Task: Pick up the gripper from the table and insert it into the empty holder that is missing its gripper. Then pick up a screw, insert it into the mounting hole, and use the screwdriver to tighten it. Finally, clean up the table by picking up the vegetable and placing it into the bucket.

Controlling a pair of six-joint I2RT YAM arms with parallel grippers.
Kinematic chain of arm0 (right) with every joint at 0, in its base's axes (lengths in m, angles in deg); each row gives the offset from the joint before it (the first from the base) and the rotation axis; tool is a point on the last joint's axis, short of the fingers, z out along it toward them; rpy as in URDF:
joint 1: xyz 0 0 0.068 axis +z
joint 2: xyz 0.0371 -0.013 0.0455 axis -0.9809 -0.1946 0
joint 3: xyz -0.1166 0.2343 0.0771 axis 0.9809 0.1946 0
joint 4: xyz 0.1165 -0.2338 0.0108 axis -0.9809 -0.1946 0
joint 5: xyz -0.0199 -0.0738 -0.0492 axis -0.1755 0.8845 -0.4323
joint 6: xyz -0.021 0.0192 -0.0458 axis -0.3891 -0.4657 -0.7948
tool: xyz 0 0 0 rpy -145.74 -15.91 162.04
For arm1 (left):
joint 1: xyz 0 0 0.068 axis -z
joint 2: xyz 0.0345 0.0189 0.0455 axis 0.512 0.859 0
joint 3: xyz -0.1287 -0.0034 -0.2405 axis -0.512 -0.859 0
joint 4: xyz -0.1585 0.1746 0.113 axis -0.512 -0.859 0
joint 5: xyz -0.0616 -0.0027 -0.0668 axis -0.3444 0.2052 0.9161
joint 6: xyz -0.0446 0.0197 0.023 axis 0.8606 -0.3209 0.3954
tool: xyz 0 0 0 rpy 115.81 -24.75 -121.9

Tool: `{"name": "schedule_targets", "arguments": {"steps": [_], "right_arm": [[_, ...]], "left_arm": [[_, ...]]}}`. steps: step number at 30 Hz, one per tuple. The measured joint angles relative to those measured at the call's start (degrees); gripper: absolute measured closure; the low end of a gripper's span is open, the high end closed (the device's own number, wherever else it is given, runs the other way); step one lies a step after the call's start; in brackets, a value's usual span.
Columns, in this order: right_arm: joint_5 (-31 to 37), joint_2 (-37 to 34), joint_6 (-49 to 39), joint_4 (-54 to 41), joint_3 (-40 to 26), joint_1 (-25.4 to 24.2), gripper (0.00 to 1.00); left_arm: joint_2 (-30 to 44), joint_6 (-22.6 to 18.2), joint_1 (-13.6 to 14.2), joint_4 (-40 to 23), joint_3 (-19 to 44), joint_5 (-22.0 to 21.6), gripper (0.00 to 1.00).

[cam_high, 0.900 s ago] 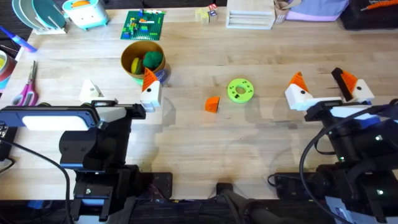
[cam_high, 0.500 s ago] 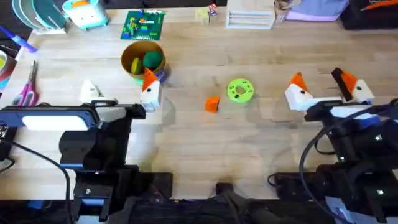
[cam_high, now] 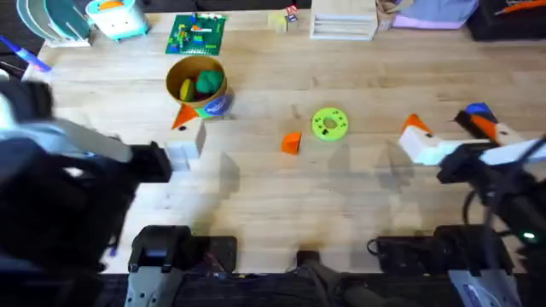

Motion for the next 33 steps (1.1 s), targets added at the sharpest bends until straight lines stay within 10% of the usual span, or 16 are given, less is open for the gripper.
{"name": "schedule_targets", "arguments": {"steps": [10, 21, 27, 29, 33], "right_arm": [[-0.9, -20.6, 0.4, -16.4, -27.3, 0.0, 0.010], [-0.9, -26.9, 0.4, -19.1, -34.6, 0.0, 0.009], [-0.9, -26.9, 0.4, -19.1, -34.7, 0.0, 0.010], [-0.9, -26.9, 0.4, -19.1, -34.7, 0.0, 0.009], [-0.9, -26.9, 0.4, -19.1, -34.7, 0.0, 0.010]], "left_arm": [[29.2, -2.7, 0.0, -25.5, 30.9, -1.3, 0.010], [42.9, -3.1, 0.0, -30.1, 34.6, -2.1, 0.015], [43.9, -2.3, 0.0, -30.0, 34.6, -2.7, 0.899], [43.9, -1.6, 0.0, -30.1, 34.6, -4.0, 0.989], [43.9, 1.1, -1.1, -30.5, 34.6, -7.0, 0.456]]}}
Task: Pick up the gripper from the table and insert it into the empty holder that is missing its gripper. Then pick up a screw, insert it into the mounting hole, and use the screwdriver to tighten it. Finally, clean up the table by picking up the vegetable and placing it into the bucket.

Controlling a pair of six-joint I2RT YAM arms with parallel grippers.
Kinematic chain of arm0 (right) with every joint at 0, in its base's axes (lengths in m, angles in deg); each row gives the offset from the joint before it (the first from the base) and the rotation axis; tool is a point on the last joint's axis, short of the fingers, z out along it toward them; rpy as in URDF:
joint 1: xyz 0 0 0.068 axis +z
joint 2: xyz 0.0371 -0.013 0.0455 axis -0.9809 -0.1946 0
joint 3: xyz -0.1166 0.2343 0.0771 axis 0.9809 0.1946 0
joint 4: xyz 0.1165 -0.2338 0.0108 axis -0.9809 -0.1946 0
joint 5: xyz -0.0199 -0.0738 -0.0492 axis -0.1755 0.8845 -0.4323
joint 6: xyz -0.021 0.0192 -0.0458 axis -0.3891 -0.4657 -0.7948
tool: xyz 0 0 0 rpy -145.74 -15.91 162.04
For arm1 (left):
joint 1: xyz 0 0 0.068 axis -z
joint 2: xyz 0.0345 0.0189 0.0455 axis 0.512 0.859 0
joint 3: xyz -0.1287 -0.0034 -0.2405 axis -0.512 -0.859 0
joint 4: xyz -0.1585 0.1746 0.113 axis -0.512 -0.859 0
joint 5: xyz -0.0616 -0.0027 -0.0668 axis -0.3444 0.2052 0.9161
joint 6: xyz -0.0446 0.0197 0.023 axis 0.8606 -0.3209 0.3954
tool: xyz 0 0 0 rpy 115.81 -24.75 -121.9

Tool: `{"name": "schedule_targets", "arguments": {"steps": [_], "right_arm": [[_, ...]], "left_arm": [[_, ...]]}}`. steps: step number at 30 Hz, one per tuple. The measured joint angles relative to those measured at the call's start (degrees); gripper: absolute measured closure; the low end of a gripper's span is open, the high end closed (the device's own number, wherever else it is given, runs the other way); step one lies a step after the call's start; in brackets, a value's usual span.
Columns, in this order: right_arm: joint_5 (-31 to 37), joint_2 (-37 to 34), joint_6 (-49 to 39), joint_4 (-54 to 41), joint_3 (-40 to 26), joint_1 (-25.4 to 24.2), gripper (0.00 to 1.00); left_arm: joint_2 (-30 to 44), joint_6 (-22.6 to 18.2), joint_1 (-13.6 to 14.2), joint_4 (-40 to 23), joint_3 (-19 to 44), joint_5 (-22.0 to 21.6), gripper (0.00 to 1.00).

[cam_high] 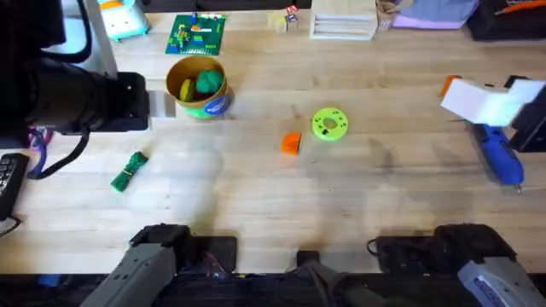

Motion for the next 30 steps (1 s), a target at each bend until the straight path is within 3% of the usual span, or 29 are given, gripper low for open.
{"name": "schedule_targets", "arguments": {"steps": [2, 3, 4, 11, 21, 26, 30], "right_arm": [[0.0, 0.0, 0.0, 0.0, 0.0, 0.0, 0.010], [0.0, 0.0, 0.0, 0.0, 0.0, 0.0, 0.010], [0.0, 0.0, 0.0, 0.0, 0.0, 0.0, 0.009], [0.0, 0.0, 0.0, -0.2, 0.0, 0.0, 0.009], [0.0, 0.0, 0.0, -0.2, 0.0, 0.0, 0.010], [0.0, 0.0, 0.0, -0.2, 0.0, 0.0, 0.010], [0.0, 0.0, 0.0, -0.2, 0.0, 0.0, 0.010]], "left_arm": [[0.0, 1.5, -1.8, -0.9, 0.0, -1.0, 0.138], [0.0, 2.4, -2.7, -1.3, 0.0, -1.2, 0.046], [0.0, 2.8, -3.4, -1.7, 0.0, -1.5, 0.021], [-0.4, 4.2, -4.9, 0.2, 0.0, -0.2, 0.009], [-0.5, 4.0, -4.9, 12.0, 0.0, 21.8, 0.009], [-0.5, 4.5, -4.9, 12.2, 0.0, 26.6, 0.009], [-0.5, 4.6, -4.9, 11.7, 0.0, 27.6, 0.009]]}}
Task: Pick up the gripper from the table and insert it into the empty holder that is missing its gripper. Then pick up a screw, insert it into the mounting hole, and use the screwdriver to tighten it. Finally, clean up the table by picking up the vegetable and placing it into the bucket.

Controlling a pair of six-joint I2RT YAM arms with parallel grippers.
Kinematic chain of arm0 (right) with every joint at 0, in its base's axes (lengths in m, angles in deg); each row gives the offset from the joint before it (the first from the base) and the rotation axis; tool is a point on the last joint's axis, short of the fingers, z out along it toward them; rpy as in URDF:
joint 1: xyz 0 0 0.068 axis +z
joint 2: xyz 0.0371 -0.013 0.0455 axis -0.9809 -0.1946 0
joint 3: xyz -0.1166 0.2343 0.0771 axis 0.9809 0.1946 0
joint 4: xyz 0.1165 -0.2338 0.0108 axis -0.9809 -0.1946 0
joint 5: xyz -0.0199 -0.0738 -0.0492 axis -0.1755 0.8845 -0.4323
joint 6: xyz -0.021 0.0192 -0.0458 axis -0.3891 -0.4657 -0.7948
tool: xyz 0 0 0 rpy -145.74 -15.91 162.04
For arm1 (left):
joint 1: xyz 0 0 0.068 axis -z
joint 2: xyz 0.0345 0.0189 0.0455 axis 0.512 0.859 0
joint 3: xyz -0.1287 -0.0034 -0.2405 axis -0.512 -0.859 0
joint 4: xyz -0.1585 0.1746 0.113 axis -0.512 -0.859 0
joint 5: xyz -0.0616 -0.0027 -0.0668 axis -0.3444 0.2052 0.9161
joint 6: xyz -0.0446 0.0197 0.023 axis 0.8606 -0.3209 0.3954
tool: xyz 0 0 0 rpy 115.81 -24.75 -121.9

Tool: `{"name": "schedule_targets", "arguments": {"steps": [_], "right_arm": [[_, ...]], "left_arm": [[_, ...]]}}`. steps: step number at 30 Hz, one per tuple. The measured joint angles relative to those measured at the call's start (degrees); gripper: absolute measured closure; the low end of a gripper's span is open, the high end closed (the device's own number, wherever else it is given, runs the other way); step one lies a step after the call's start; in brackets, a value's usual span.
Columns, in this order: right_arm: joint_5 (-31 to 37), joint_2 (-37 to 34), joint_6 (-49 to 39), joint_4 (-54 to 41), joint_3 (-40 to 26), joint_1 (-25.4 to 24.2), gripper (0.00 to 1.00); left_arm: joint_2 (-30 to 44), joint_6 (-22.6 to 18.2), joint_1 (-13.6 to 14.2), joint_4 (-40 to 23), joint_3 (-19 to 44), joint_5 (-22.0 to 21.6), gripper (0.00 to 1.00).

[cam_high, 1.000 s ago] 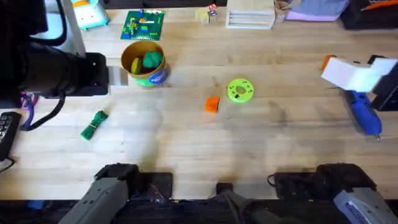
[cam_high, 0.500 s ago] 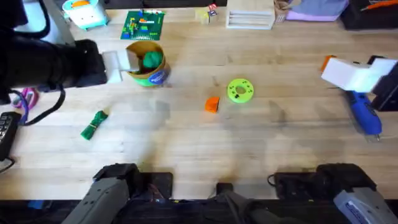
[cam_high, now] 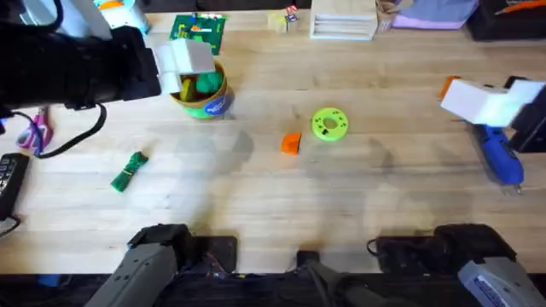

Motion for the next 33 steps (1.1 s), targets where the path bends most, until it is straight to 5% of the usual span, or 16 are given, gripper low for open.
{"name": "schedule_targets", "arguments": {"steps": [4, 9, 15, 26, 33], "right_arm": [[0.0, 0.0, 0.0, 0.0, 0.0, 0.0, 0.008], [0.0, 0.0, 0.1, 0.0, 0.0, 0.0, 0.009], [0.0, 0.0, 0.1, 0.0, 0.0, 0.0, 0.009], [0.0, 0.0, 0.1, 0.0, 0.0, 0.0, 0.010], [0.0, 0.0, 0.1, 0.0, 0.0, 0.0, 0.007]], "left_arm": [[0.0, 0.0, 0.0, 0.2, 0.0, 0.0, 0.009], [0.0, -3.9, 0.5, 8.4, 0.0, 1.6, 0.009], [-0.3, -9.7, 7.0, 24.5, -2.5, 2.0, 0.009], [-9.2, -12.1, 19.2, 54.2, -27.5, 1.4, 0.010], [-20.4, -11.6, 22.6, 67.3, -45.7, 1.2, 0.009]]}}
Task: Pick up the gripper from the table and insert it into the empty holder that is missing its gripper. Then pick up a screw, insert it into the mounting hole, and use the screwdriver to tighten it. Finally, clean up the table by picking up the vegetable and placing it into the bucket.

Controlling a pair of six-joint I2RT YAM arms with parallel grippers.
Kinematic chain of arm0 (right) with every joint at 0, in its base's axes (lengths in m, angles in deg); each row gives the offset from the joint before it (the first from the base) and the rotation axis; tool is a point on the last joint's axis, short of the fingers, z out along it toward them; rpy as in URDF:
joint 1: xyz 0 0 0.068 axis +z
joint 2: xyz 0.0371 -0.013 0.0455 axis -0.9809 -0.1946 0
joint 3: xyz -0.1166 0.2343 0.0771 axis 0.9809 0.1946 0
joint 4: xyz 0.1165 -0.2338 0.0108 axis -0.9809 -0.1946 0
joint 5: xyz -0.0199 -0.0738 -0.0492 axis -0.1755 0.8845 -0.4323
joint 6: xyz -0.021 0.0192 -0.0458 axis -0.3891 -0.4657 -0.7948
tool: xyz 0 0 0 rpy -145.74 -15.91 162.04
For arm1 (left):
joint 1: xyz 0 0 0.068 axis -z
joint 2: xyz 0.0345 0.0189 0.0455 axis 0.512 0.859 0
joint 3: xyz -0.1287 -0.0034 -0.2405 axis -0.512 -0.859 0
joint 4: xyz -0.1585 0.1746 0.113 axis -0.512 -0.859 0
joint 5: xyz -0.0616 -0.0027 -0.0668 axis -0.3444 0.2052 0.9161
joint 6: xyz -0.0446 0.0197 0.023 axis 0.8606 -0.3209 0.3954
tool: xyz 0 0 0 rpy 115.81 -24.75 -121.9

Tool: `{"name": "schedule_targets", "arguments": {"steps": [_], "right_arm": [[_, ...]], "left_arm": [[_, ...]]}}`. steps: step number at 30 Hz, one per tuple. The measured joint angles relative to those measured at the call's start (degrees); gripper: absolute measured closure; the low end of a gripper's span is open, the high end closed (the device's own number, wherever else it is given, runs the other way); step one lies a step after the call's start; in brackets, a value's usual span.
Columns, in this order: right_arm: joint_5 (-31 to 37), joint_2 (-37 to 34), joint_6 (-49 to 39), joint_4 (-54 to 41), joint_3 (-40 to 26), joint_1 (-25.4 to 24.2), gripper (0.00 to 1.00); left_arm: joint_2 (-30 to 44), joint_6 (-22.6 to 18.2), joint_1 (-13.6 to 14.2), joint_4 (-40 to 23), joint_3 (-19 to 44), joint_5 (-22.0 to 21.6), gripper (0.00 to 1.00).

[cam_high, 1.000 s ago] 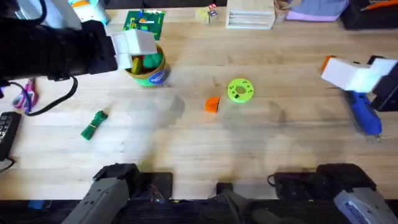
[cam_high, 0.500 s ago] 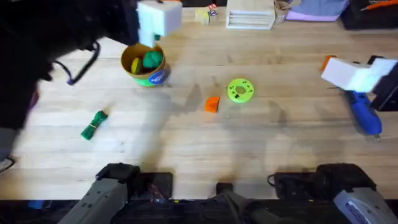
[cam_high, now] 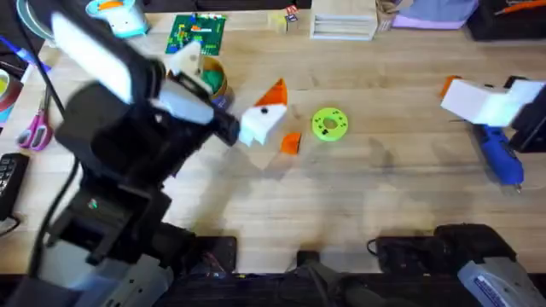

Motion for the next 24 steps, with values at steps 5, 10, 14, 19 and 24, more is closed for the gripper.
{"name": "schedule_targets", "arguments": {"steps": [5, 10, 14, 19, 24], "right_arm": [[0.0, 0.0, 0.0, 0.0, 0.0, 0.0, 0.008], [0.0, 0.0, 0.0, 0.0, 0.0, 0.0, 0.009], [0.0, 0.0, 0.0, 0.0, 0.0, 0.0, 0.009], [0.0, 0.0, 0.0, 0.0, 0.0, 0.0, 0.010], [0.0, 0.0, 0.0, 0.0, 0.0, 0.0, 0.009]], "left_arm": [[-10.2, 0.0, 0.7, 2.2, -8.5, 0.0, 0.009], [-18.7, 0.0, 0.7, 2.6, -13.5, -0.5, 0.009], [-23.7, 0.0, 0.7, 2.6, -16.9, -0.9, 0.009], [-28.8, 0.5, 0.7, 2.5, -20.8, -1.1, 0.009], [-33.7, 2.7, 0.7, -2.8, -21.6, -1.5, 0.009]]}}
